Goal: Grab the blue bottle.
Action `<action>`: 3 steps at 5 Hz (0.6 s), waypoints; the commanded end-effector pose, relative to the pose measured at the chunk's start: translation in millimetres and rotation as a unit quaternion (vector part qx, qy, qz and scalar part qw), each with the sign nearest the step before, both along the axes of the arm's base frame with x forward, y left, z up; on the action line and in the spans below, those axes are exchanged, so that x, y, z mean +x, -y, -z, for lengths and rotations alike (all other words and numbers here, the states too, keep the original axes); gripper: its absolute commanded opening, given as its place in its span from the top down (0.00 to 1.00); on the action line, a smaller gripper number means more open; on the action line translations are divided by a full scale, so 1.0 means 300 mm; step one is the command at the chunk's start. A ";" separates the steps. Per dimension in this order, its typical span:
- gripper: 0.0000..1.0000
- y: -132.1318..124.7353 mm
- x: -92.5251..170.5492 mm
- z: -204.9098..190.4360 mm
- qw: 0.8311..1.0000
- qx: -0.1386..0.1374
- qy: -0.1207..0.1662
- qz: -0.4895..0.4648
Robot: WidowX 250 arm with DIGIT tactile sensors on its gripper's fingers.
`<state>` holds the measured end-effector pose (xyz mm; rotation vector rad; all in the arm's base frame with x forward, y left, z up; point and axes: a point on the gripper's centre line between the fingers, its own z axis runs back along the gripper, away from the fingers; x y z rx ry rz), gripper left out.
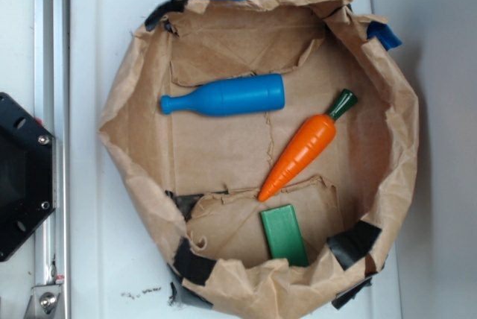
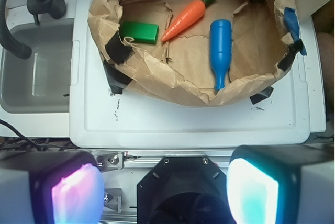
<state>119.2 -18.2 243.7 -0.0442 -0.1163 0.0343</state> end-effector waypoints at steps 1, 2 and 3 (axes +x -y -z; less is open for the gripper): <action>0.00 0.000 0.000 0.000 1.000 0.000 0.000 0.000; 0.00 -0.023 0.150 0.066 1.000 0.013 -0.012 -0.006; 0.00 -0.035 0.268 0.127 0.999 0.038 -0.016 -0.014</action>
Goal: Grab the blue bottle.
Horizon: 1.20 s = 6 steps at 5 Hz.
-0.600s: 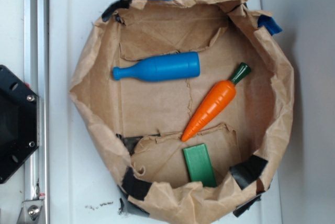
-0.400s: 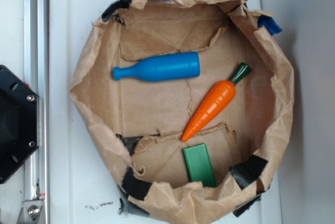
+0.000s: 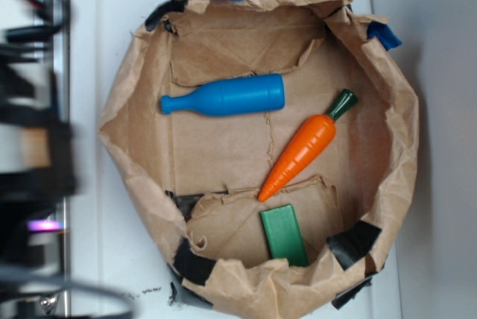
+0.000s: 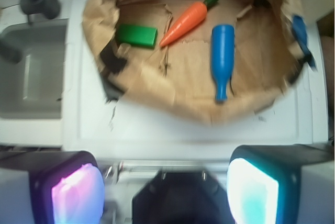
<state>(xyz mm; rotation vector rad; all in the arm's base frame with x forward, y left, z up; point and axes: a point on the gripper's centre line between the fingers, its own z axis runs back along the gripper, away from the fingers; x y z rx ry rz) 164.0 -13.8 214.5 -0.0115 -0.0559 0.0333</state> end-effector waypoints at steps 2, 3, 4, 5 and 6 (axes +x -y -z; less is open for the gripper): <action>0.00 -0.094 0.271 0.150 0.999 0.033 0.000 -0.003; 0.00 -0.158 0.331 0.277 1.000 0.024 -0.015 0.002; 0.00 -0.203 0.242 0.418 1.000 -0.020 -0.016 0.002; 0.00 -0.208 0.116 0.555 1.000 0.009 -0.028 0.009; 0.00 -0.221 0.053 0.618 0.999 0.023 -0.040 0.005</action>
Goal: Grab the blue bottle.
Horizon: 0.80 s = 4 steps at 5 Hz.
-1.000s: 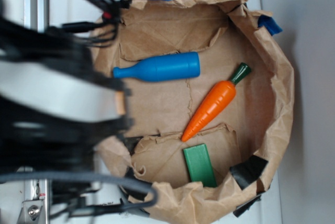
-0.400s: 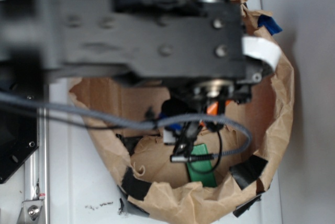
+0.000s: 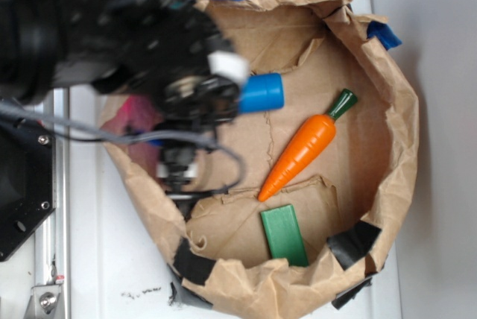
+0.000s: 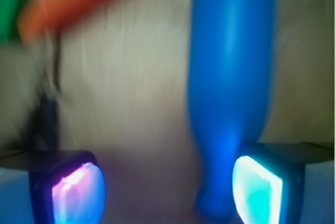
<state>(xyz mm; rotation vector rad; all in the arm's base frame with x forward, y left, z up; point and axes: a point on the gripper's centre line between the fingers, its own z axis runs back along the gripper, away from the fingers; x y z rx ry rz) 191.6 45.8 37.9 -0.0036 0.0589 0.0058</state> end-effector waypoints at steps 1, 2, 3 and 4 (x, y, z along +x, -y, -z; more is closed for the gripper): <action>0.00 -0.033 0.126 0.035 1.000 0.015 0.004 -0.012; 0.00 -0.040 0.164 0.020 1.000 -0.001 0.002 -0.025; 0.00 -0.050 0.194 -0.021 0.997 -0.003 0.012 -0.074; 0.00 -0.055 0.204 -0.036 0.996 -0.001 0.020 -0.084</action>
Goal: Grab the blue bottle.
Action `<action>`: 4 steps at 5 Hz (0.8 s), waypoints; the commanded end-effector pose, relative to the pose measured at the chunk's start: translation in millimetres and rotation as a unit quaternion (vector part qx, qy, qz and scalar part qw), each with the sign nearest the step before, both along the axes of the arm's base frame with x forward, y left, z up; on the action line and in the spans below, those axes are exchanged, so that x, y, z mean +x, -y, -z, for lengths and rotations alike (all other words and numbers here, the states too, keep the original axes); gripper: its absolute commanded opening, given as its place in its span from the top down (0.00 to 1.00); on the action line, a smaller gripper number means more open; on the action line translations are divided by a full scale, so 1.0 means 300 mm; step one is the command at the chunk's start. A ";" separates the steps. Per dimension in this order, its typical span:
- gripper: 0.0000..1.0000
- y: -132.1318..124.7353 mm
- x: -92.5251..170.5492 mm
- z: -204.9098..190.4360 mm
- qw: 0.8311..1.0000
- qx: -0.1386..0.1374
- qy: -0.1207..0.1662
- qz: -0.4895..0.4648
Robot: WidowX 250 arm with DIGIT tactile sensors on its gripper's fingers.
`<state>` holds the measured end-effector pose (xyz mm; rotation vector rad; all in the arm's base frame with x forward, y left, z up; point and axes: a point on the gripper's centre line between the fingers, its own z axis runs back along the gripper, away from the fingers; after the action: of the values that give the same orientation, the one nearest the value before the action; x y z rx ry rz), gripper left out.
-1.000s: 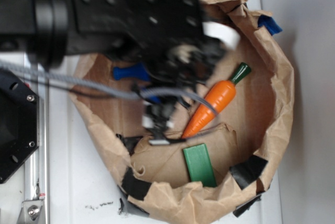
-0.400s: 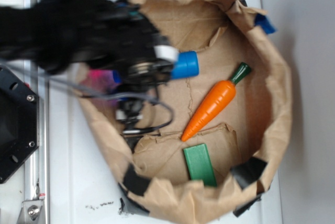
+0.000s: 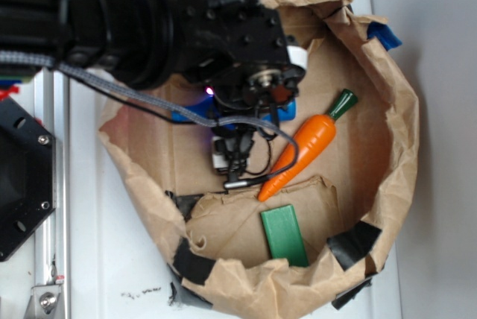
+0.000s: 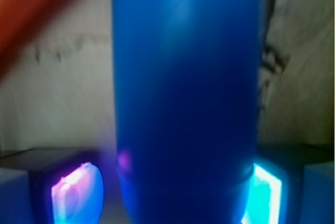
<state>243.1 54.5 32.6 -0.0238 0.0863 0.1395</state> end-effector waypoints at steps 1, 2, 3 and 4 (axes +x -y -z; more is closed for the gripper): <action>0.08 -0.028 0.030 -0.049 0.999 0.012 0.030 -0.006; 1.00 -0.028 0.032 -0.051 0.999 0.014 0.032 0.001; 1.00 -0.035 0.032 -0.050 0.999 0.020 0.034 0.007; 1.00 -0.036 0.032 -0.050 0.999 0.023 0.035 0.012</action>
<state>245.0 59.8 33.7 0.0073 0.0758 0.1196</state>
